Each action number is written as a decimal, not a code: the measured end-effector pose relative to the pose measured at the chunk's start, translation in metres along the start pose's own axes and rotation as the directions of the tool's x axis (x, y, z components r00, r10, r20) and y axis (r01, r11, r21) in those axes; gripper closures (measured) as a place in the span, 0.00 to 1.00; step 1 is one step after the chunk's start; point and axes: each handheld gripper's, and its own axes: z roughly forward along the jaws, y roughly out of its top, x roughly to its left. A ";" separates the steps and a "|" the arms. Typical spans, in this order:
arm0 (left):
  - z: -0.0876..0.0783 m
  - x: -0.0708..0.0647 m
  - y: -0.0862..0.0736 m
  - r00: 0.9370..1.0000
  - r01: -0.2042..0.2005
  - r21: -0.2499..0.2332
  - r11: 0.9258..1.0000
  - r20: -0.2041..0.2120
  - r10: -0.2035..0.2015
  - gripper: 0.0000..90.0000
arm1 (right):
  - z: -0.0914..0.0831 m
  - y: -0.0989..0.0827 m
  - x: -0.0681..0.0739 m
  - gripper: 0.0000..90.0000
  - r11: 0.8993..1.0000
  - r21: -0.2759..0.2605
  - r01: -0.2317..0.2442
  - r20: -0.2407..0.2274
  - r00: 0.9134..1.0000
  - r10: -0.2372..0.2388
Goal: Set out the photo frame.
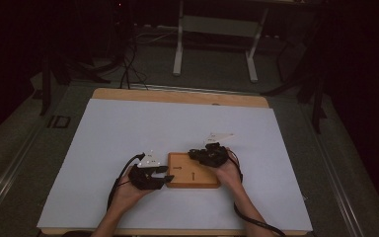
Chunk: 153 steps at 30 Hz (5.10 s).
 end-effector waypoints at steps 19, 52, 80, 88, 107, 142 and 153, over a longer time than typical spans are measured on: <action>-0.001 0.000 0.001 1.000 -0.001 -0.003 1.000 0.005 0.001 0.63 | 0.001 0.003 -0.005 0.92 1.000 0.008 -0.026 -0.036 0.999 0.026; -0.002 -0.002 -0.001 0.996 -0.089 0.003 0.996 0.005 0.089 0.50 | 0.004 0.014 -0.016 0.92 0.994 0.089 -0.068 -0.098 0.992 0.077; 0.011 -0.010 -0.002 0.976 -0.174 0.078 0.982 -0.116 0.182 0.34 | 0.009 0.023 -0.031 0.92 0.976 0.143 -0.164 -0.130 0.975 0.183; 0.017 -0.012 -0.004 0.961 -0.212 0.111 0.971 -0.156 0.228 0.31 | 0.010 0.026 -0.032 0.92 0.972 0.165 -0.169 -0.134 0.972 0.192; 0.029 -0.020 0.002 0.887 -0.351 0.069 0.934 -0.296 0.355 0.29 | 0.012 0.028 -0.040 0.93 0.962 0.179 -0.207 -0.153 0.960 0.235; 0.017 -0.037 0.013 0.877 -0.436 -0.066 0.897 -0.253 0.408 0.52 | -0.001 0.026 -0.027 0.75 0.963 0.219 -0.158 -0.118 0.975 0.187; 0.017 -0.036 0.017 0.877 -0.441 -0.067 0.895 -0.246 0.413 0.55 | -0.023 0.023 -0.024 0.70 0.980 0.156 -0.125 -0.083 0.987 0.139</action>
